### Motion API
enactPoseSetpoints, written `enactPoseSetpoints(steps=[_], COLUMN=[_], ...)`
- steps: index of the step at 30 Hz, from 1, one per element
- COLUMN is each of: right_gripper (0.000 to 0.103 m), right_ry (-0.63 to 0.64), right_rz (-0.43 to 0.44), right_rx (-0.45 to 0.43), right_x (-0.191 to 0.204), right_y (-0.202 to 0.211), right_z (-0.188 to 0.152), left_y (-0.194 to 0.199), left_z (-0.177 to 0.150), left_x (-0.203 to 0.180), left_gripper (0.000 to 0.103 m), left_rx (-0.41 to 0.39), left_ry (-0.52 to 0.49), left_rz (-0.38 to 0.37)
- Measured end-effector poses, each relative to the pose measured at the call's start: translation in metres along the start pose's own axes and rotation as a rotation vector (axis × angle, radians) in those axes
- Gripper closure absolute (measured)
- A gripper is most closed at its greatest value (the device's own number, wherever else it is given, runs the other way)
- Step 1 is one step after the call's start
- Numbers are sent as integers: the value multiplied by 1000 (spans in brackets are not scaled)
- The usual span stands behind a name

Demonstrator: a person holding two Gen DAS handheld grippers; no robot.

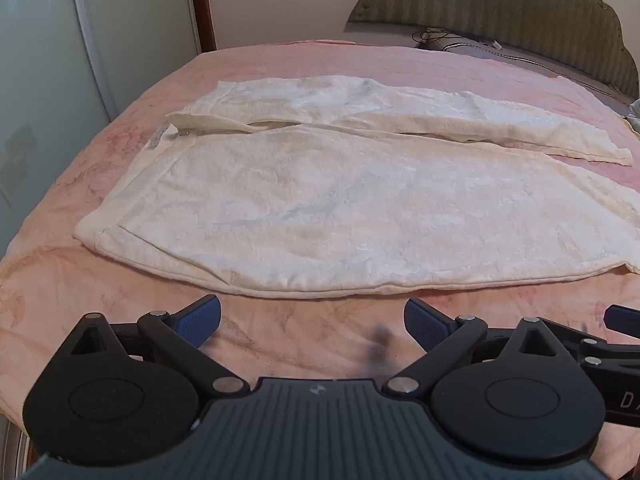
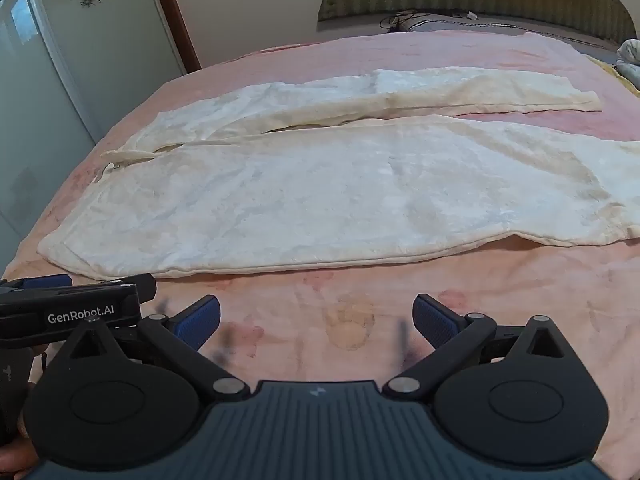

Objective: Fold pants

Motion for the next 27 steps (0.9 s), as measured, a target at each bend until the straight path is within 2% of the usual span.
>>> enactPoseSetpoints(steps=[2,3,7,13,27], right_gripper=[0,0,0,0,0], right_ry=[6,-29,-17,-18,-25], right_rz=[4,34,10,11,27], right_rx=[8,-5,12,5,19], right_x=[2,-5,-3,-3,-6], right_y=[0,3,-4,-3,-6], right_z=[-1,-3,-3,-4,-6], left_y=[1,0,0,-1,0], left_z=[1,1,-5,-4,-5], left_x=[0,0,-1,1,-4], left_gripper=[3,3,3,3,4], left_rx=[-6,2,-9,12,-1], left_ry=[-4,-4,-6,4,3], left_rz=[4,3,9,-1,-15])
Point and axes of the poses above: each gripper's, at about its wrist camera, not at the fingertips, and y roughly against the way its jaws point, x to its left, z to its top, the point moved 1 cm from there along -y, roughly the way its jaws point, and after that the axes turned 5 degrees about -x, right-handed, at the moved point
